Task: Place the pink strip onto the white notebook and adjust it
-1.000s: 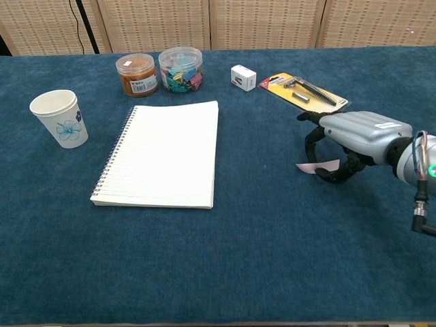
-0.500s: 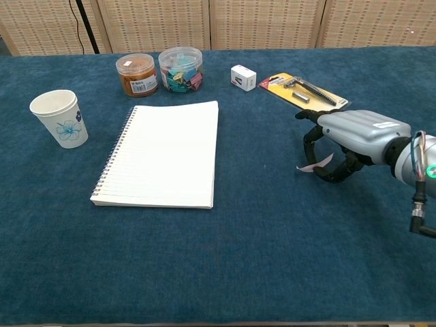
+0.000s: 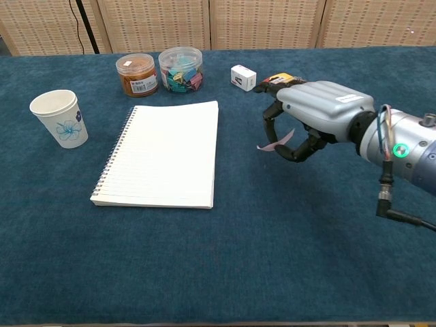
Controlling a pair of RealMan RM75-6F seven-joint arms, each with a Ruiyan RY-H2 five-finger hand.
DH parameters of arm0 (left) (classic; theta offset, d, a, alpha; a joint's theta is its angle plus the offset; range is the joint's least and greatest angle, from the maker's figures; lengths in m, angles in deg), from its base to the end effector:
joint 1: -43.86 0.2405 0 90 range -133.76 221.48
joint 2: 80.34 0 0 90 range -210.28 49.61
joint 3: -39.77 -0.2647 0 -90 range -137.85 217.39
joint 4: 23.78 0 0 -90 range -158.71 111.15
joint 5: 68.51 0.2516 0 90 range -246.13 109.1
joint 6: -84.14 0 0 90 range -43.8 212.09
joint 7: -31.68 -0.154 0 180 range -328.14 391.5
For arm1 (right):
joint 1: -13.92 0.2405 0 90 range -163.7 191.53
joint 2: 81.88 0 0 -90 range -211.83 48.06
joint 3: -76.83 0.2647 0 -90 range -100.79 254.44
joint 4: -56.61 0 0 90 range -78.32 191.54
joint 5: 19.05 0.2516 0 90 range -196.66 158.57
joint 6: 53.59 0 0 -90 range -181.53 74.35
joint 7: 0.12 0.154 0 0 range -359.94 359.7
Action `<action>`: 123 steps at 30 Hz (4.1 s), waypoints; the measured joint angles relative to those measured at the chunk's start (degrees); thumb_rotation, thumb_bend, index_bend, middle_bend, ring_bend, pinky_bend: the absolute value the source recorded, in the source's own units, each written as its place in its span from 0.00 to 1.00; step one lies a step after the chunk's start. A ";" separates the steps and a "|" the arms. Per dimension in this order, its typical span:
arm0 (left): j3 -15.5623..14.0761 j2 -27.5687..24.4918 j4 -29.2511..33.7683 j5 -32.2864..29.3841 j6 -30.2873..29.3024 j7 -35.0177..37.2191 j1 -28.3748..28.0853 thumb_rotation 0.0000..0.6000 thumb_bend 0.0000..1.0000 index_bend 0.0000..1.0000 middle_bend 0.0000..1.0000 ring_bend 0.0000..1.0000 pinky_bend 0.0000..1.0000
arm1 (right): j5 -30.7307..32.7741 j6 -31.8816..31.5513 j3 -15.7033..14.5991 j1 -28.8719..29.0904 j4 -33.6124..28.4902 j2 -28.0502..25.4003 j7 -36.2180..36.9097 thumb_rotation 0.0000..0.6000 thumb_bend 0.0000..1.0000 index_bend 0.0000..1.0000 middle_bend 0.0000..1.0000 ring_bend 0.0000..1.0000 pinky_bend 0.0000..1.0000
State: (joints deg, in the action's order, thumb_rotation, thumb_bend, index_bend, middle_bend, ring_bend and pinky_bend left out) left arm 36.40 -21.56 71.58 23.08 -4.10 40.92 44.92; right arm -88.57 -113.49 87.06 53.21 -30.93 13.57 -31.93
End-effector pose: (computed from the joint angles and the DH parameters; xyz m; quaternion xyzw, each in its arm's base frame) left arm -0.3413 0.1323 0.1378 -0.5837 -0.4520 -0.3927 0.5484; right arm -0.1142 -0.3271 -0.0882 0.7663 -0.3093 0.3847 0.4114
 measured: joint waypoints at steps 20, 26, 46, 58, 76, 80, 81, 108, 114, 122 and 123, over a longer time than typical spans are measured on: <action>0.32 -0.79 0.18 -1.28 2.03 1.42 -0.88 1.00 0.00 0.00 0.00 0.00 0.00 | 6.96 4.44 4.60 11.28 5.59 12.99 -10.21 1.00 0.54 0.58 0.00 0.00 0.00; 0.38 -0.89 0.33 -1.52 2.43 1.31 -1.09 1.00 0.00 0.00 0.00 0.00 0.00 | 7.45 4.62 4.59 13.25 9.64 16.34 -11.02 1.00 0.54 0.58 0.00 0.00 0.00; 0.39 -1.56 0.19 -1.90 3.39 2.94 -1.58 1.00 0.00 0.00 0.00 0.00 0.00 | 5.98 4.64 7.34 18.24 19.70 23.40 -8.97 1.00 0.54 0.59 0.00 0.00 0.00; 0.29 -1.78 0.12 -1.76 3.50 3.40 -1.68 1.00 0.00 0.00 0.00 0.00 0.00 | 9.96 4.69 8.19 19.02 22.73 24.55 -13.41 1.00 0.46 0.09 0.00 0.00 0.00; -0.37 -1.50 -0.61 0.96 4.31 3.30 -2.75 1.00 0.00 0.00 0.00 0.00 0.00 | 4.00 -4.03 5.47 13.41 4.08 10.91 -14.22 1.00 0.26 0.05 0.00 0.00 0.00; -0.24 -1.55 -0.78 1.85 5.55 3.48 -4.26 1.00 0.00 0.00 0.00 0.00 0.00 | 0.05 -6.38 3.13 10.23 -1.34 3.09 -12.34 1.00 0.01 0.05 0.00 0.00 0.00; -0.14 -1.59 -0.76 1.93 5.97 3.46 -4.68 1.00 0.00 0.00 0.00 0.00 0.00 | -0.97 -6.86 2.49 9.46 -2.29 1.20 -11.66 1.00 0.00 0.05 0.00 0.00 0.00; 5.30 -4.56 14.19 -7.11 33.22 -15.33 -23.50 1.00 0.00 0.00 0.97 0.87 0.90 | -21.57 -24.76 -16.32 -17.44 -5.77 -31.92 23.35 1.00 0.00 0.01 0.00 0.00 0.00; 6.78 -4.63 17.52 -18.80 41.77 -19.93 -29.96 1.00 0.00 0.00 0.97 0.87 0.90 | -21.06 -26.58 -17.10 -21.39 -7.73 -34.43 26.21 1.00 0.00 0.03 0.00 0.00 0.00; 8.30 -1.75 18.14 -31.74 47.96 -24.50 -38.53 1.00 0.00 0.00 0.91 0.82 0.90 | -19.60 -26.69 -16.09 -24.47 -9.53 -35.30 30.75 1.00 0.00 0.05 0.00 0.00 0.00; 8.31 -1.32 18.00 -32.80 48.43 -24.85 -39.37 1.00 0.00 0.00 0.89 0.80 0.90 | -19.59 -26.54 -15.90 -24.60 -9.49 -35.30 31.11 1.00 0.00 0.06 0.00 0.00 0.00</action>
State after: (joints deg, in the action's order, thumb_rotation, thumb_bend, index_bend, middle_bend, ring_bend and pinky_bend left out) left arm 44.71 -22.88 89.58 -9.72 44.34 16.07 5.56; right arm -108.16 -140.03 71.15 28.61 -40.42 -21.73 -0.82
